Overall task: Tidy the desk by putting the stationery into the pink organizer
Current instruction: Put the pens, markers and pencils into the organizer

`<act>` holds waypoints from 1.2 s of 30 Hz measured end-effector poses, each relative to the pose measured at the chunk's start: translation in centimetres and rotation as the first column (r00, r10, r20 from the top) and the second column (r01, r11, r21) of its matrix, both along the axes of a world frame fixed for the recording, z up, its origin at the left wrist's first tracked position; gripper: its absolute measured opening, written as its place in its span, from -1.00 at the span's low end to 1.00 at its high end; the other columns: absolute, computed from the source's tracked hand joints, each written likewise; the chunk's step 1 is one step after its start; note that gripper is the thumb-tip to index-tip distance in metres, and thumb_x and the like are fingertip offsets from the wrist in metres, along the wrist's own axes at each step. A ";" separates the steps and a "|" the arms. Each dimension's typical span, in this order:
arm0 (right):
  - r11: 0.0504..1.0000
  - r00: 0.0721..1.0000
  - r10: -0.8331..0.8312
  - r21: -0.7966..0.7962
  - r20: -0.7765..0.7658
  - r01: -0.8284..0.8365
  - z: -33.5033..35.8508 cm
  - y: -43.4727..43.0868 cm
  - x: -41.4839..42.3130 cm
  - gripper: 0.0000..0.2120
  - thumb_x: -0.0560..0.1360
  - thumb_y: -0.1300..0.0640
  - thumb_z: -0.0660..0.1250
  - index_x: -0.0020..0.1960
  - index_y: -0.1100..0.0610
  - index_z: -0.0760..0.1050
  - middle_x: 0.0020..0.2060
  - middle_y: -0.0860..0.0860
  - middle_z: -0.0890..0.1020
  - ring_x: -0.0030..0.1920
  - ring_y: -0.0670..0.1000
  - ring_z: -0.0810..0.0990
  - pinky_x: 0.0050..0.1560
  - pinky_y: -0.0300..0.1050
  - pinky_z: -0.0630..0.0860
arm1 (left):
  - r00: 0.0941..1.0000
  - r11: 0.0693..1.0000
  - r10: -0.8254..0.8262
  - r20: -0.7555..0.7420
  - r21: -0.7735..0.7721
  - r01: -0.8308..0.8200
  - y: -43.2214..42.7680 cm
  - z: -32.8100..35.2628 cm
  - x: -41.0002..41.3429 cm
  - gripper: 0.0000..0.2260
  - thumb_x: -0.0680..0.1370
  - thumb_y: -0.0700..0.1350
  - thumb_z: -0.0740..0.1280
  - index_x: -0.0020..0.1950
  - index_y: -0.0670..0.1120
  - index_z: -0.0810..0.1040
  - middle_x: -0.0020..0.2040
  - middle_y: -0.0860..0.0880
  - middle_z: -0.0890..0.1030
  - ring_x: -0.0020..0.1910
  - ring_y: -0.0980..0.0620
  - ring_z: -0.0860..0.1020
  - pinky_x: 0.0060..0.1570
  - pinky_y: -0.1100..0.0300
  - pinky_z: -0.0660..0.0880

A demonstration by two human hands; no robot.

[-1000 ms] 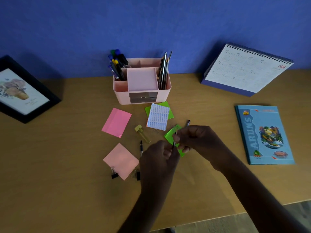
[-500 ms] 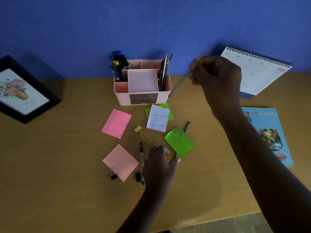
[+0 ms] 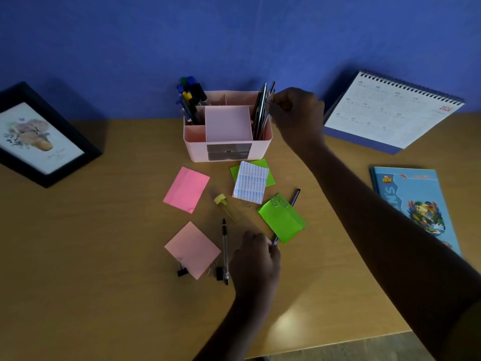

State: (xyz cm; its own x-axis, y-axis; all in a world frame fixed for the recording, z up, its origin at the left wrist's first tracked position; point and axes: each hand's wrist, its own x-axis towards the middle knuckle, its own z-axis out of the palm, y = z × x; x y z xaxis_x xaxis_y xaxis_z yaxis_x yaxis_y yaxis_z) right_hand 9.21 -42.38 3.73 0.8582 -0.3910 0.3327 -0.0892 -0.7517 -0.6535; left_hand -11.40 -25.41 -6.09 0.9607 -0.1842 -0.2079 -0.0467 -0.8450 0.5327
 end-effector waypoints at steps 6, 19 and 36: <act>1.000 0.992 -0.024 -0.001 -0.127 0.024 -1.3 -0.2 1.1 -0.85 0.55 0.04 0.49 -0.15 0.08 0.70 -0.31 -0.08 0.70 -0.29 -0.07 0.69 -0.12 0.04 0.69 | 0.999 0.998 0.027 -0.020 -0.058 -0.028 0.5 0.2 -0.3 -0.87 0.38 0.04 0.54 -0.18 0.06 0.65 -0.14 0.05 0.63 -0.34 -0.09 0.65 -0.42 0.07 0.52; 0.995 0.987 -0.030 0.086 -0.158 0.044 -0.8 -1.1 -0.3 -0.89 0.54 0.06 0.51 -0.12 0.07 0.72 -0.27 -0.11 0.72 -0.27 -0.10 0.70 -0.11 0.12 0.71 | 0.995 0.957 0.098 -0.013 -0.273 -0.098 3.7 2.8 -1.9 -0.86 0.50 0.11 0.38 -0.06 0.11 0.68 -0.12 0.20 0.73 -0.20 0.23 0.66 -0.21 0.17 0.59; 0.867 0.766 0.474 0.382 -0.434 -0.320 -0.1 1.1 -21.5 -0.76 0.46 0.24 0.64 0.05 -0.04 0.79 -0.13 -0.22 0.77 -0.15 -0.18 0.72 -0.12 -0.37 0.54 | 0.986 0.827 0.166 -0.013 -0.543 -0.146 5.6 7.0 -1.3 -0.81 0.63 -0.24 0.46 0.04 0.06 0.75 -0.13 0.23 0.71 -0.14 0.19 0.70 -0.17 0.15 0.66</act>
State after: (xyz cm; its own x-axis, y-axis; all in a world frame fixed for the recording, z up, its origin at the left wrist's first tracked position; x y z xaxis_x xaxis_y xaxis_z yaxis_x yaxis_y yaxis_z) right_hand -12.29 -41.23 3.59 0.9679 0.0165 -0.2509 -0.1925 -0.5934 -0.7815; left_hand -12.67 -19.78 0.96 0.9907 -0.1049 -0.0870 0.0351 -0.4207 0.9065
